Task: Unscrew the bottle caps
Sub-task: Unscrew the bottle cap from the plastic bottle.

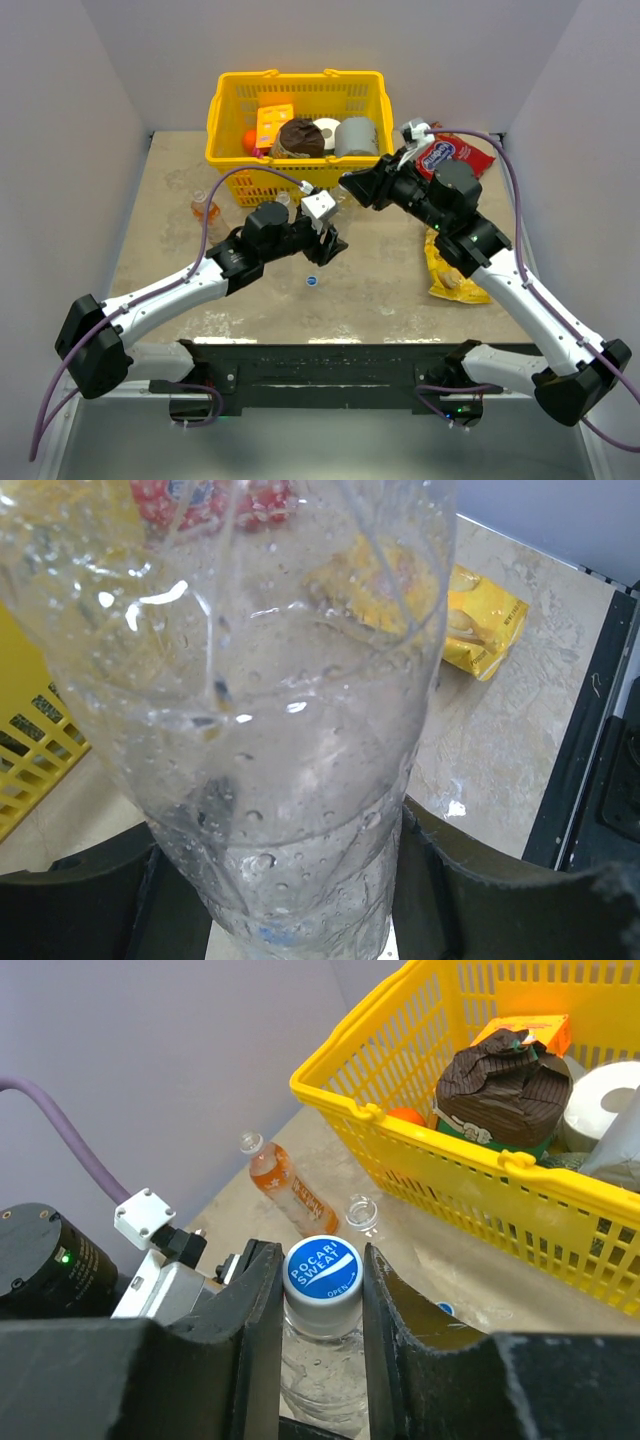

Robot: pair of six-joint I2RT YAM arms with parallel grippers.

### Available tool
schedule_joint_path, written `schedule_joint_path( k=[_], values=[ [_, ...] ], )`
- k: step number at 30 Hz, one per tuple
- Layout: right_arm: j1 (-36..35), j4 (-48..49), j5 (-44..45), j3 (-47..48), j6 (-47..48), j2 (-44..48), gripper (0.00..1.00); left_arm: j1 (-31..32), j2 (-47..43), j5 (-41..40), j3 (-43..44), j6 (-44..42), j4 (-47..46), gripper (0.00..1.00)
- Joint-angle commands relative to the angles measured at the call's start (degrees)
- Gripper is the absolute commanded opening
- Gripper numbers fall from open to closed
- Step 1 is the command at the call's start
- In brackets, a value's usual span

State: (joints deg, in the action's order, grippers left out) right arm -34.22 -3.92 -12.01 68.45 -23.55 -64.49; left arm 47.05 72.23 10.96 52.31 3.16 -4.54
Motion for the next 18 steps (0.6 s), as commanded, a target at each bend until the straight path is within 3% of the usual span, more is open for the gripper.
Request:
schedule_joint_path(
  k=[1, 7, 11, 18],
  values=[
    [-0.24, 1.02, -5.46, 0.90, 0.96, -0.99, 0.04, 0.33, -1.30, 8.34, 1.92, -2.36, -3.81, 0.33],
    [5.12, 5.57, -22.67, 0.46, 0.61, -2.22, 0.02, -0.29, -3.32, 23.62, 1.21, -4.65, -6.71, 0.33],
    [9.69, 12.17, -40.84, -1.73, -2.99, -3.18, 0.02, -0.73, -4.20, 34.81, 0.77, -5.09, -8.82, 0.33],
    [10.75, 16.23, -61.69, -0.95, -1.68, -5.47, 0.06, -1.34, -2.71, 52.30, 0.95, 2.44, -16.44, 0.33]
  ],
)
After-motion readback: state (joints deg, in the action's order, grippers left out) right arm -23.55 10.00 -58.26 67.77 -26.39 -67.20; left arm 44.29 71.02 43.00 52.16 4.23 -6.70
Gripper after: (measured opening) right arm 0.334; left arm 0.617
